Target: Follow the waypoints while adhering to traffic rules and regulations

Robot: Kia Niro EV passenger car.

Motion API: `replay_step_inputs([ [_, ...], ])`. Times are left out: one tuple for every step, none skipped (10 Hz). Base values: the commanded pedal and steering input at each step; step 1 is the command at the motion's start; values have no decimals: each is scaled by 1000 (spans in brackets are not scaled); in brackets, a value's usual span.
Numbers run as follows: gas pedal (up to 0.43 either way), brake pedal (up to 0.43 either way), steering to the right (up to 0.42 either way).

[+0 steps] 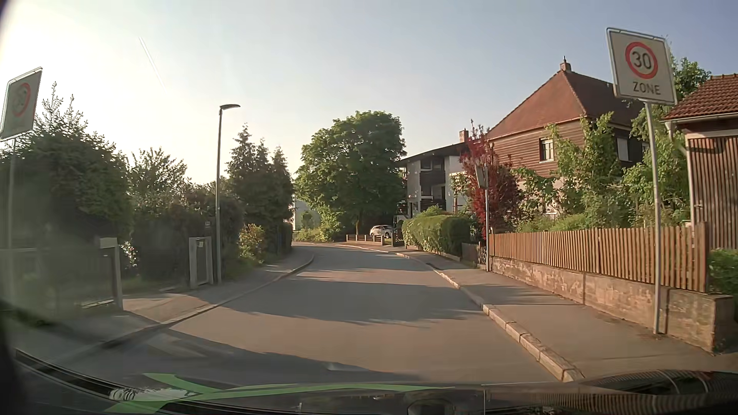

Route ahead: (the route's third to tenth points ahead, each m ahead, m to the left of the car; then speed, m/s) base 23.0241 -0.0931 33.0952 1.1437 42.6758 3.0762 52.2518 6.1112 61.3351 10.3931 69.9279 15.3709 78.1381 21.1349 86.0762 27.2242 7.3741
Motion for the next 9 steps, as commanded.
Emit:
replay_step_inputs([
  [28,0,-7],
  [28,0,-8],
  [20,0,-10],
  [8,0,-10],
  [0,0,-10],
  [0,0,-11],
  [0,0,-12],
  [0,0,-15],
  [0,0,-16],
])
